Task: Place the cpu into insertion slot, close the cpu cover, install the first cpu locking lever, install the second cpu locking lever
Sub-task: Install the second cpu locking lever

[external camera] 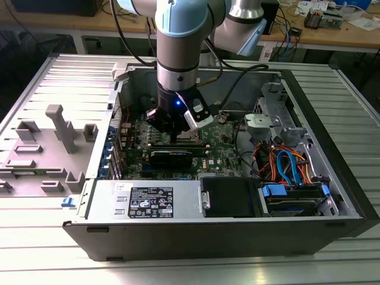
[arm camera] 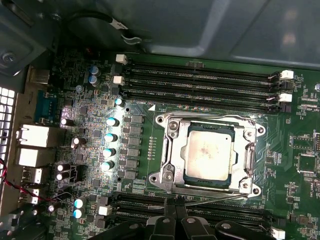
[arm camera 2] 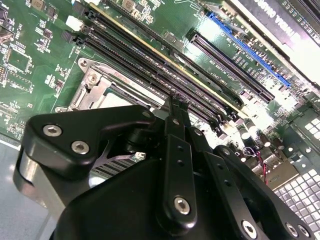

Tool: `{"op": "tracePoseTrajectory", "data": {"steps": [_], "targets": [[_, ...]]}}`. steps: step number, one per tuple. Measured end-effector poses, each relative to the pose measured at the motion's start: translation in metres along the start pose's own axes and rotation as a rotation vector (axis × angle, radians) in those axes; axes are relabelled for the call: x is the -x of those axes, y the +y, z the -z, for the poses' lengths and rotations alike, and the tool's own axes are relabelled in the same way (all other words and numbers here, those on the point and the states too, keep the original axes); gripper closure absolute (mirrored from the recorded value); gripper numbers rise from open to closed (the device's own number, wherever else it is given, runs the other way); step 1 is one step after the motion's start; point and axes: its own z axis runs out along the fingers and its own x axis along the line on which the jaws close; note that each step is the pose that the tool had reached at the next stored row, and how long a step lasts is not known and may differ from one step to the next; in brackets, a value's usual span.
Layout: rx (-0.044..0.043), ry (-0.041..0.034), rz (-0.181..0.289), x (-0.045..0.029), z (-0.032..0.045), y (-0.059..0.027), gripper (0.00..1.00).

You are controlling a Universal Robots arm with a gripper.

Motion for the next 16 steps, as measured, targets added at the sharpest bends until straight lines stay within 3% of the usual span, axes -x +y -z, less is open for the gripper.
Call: {"op": "tracePoseTrajectory", "data": {"steps": [9, 16], "targets": [[0.0000, -0.0001, -0.004, 0.0000, -0.0002, 0.0000, 0.89], [0.0007, -0.0006, -0.016, -0.0047, -0.0016, -0.0001, 0.89]]}}
